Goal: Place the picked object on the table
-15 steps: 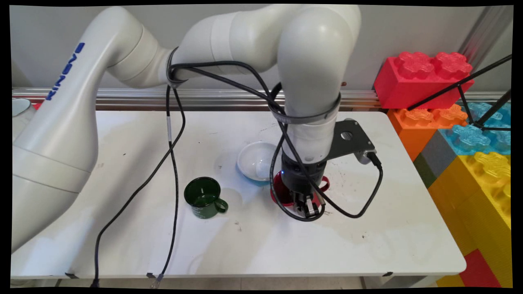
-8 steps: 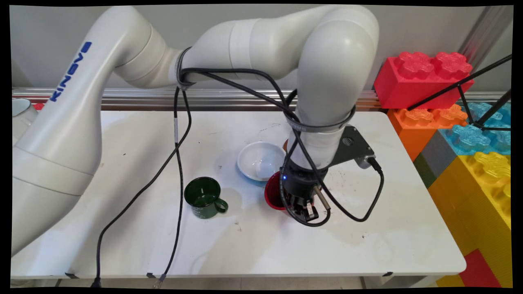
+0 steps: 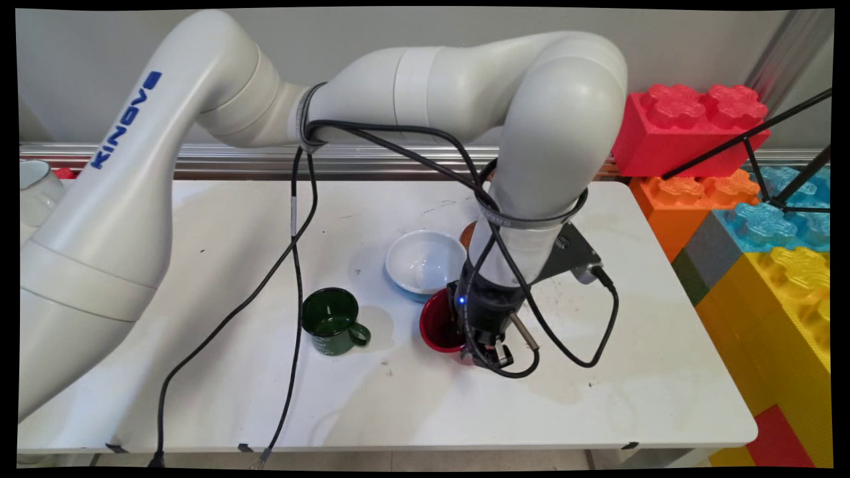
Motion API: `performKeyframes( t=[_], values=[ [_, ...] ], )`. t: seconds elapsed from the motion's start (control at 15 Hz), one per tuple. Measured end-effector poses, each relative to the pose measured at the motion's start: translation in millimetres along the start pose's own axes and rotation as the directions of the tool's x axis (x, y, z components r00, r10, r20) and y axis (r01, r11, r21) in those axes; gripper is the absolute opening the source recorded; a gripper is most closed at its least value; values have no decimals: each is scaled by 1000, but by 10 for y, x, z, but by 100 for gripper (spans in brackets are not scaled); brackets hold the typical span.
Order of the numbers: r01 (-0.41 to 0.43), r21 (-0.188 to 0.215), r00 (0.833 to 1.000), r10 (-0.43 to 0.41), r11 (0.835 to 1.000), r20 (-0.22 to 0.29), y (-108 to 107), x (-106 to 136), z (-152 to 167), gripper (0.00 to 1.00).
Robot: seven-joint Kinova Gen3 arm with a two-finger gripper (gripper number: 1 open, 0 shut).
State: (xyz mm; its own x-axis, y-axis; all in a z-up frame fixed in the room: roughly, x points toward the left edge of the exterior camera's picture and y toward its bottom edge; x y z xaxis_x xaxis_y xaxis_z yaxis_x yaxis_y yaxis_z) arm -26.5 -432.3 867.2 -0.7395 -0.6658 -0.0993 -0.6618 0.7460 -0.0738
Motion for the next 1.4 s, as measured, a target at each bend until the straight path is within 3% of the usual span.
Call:
performKeyframes(
  t=[0.73, 1.2, 1.27, 1.4],
  values=[
    [37, -9, 997, -36, 999, 71, -60, 56, 243, 0],
    [43, -19, 996, -42, 999, 79, -64, 91, 316, 0],
    [44, -20, 996, -42, 999, 77, -63, 98, 319, 100],
    [51, -23, 996, -49, 998, 73, -63, 108, 335, 100]
  ],
)
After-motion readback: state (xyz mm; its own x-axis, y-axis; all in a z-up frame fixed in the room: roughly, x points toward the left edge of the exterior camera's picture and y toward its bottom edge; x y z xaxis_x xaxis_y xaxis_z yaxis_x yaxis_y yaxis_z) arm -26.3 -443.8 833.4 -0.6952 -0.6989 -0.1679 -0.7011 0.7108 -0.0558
